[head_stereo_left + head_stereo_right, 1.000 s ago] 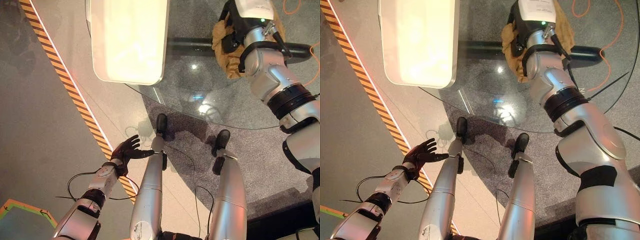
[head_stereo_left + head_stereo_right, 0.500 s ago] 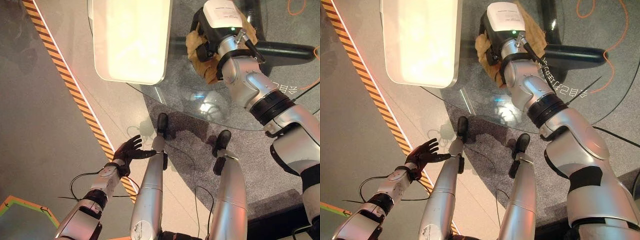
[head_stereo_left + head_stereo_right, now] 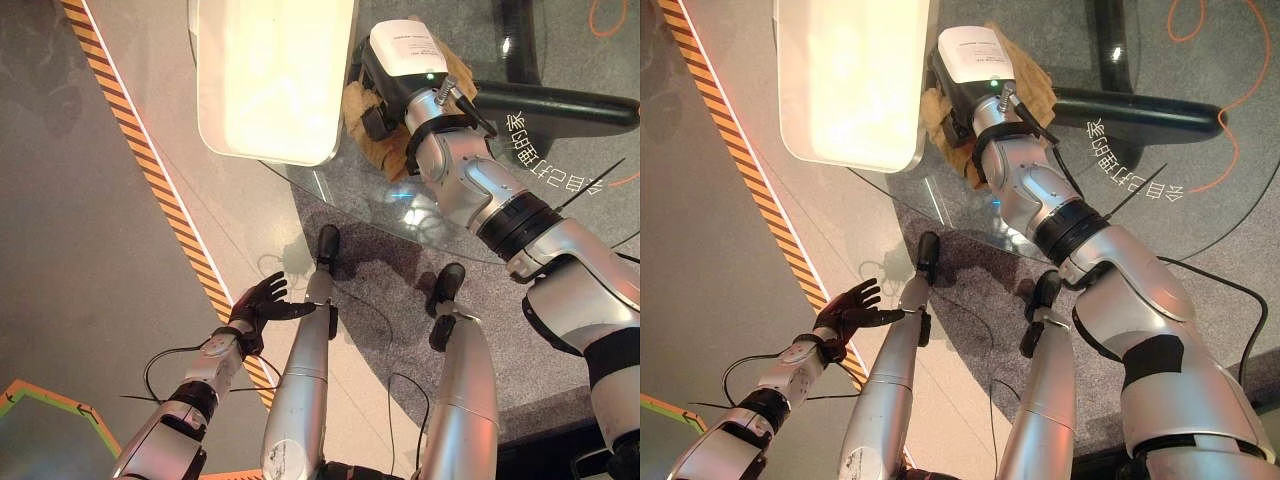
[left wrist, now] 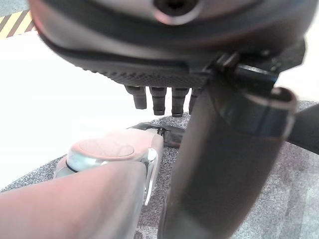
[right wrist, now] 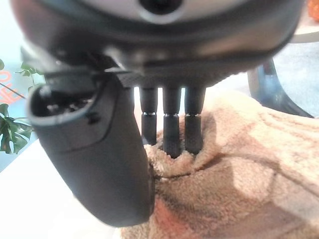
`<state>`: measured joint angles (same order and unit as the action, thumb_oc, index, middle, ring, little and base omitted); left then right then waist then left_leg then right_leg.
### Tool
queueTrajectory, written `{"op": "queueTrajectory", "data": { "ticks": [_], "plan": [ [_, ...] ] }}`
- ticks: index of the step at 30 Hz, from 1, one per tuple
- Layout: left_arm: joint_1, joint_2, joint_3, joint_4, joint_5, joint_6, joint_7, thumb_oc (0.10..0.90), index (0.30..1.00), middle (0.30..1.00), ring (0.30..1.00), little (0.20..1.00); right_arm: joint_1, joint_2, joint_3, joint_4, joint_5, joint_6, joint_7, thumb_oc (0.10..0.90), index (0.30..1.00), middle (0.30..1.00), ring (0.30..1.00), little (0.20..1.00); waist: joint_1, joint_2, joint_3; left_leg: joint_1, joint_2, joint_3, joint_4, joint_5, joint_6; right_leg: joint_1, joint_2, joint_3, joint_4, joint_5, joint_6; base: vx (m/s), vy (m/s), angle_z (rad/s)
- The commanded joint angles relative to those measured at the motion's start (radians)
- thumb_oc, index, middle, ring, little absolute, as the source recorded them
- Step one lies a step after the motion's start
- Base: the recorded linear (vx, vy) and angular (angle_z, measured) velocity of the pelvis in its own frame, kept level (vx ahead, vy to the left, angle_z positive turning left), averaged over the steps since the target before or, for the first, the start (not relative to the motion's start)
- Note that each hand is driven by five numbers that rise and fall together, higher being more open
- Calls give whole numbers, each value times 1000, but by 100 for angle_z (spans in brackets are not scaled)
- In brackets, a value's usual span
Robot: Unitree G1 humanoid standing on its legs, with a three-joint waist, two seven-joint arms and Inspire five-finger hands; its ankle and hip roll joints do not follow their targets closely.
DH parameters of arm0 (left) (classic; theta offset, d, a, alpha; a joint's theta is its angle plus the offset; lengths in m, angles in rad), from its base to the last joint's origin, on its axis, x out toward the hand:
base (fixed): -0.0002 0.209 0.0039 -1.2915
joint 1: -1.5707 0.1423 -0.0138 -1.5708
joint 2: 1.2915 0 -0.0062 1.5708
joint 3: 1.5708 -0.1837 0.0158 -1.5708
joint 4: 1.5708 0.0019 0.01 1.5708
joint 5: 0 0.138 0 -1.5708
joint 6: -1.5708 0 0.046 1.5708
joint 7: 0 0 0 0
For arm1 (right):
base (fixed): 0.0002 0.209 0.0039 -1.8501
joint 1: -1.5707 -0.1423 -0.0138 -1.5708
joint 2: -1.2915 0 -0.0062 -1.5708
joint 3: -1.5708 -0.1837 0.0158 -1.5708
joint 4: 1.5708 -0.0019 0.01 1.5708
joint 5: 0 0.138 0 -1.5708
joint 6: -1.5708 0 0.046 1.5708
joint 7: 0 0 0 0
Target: Wipe the table with a cloth and put it in the basket.
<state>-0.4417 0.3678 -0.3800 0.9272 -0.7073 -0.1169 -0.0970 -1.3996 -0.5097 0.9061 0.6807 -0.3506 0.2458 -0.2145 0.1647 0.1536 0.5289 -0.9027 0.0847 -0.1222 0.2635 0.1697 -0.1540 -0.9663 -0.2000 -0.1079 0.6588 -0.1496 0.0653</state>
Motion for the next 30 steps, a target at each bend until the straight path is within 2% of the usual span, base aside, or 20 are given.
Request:
{"op": "queueTrajectory", "data": {
  "ticks": [1, 6, 15, 25, 30],
  "plan": [
    [29, 23, -34, 18, 10, -22, 5, 800, 900, 900, 900, 900, -114, 51, 0, -20, 8, -50, -100, 100, 300, 300, 300, 200, 18, 11, -9, 3, -159, 64, 92, -120, 151, 45, 71, -67, -191, 110, -24, 0, 0, 0],
    [37, 28, -38, 20, 8, -32, 2, 800, 900, 900, 900, 900, -141, 14, -1, 112, 71, -45, -195, 100, 300, 300, 300, 200, 23, 11, -9, 0, -157, 63, 94, -124, 150, 44, 68, -71, -192, 114, -22, 0, 0, 0],
    [48, 46, -50, 4, -14, -34, 5, 800, 900, 900, 900, 900, -189, -71, -9, 246, 138, -30, -289, 100, 300, 300, 300, 200, 22, 9, -9, -12, -150, 64, 101, -130, 151, 35, 67, -74, -186, 114, -22, 1, -1, 3],
    [55, 81, -53, -3, -54, -32, -7, 800, 900, 900, 900, 900, -234, -185, -1, 367, 165, -9, -381, 100, 300, 300, 300, 200, 13, 6, -9, -19, -143, 65, 102, -136, 155, 27, 65, -74, -184, 114, -21, 0, 0, 1],
    [54, 103, -46, 1, -71, -22, -17, 800, 900, 900, 900, 900, -248, -239, 8, 407, 173, 9, -394, 100, 300, 300, 300, 200, 4, 0, -9, -20, -139, 67, 104, -140, 156, 25, 66, -70, -183, 113, -21, 1, 1, 1]
  ]
}}
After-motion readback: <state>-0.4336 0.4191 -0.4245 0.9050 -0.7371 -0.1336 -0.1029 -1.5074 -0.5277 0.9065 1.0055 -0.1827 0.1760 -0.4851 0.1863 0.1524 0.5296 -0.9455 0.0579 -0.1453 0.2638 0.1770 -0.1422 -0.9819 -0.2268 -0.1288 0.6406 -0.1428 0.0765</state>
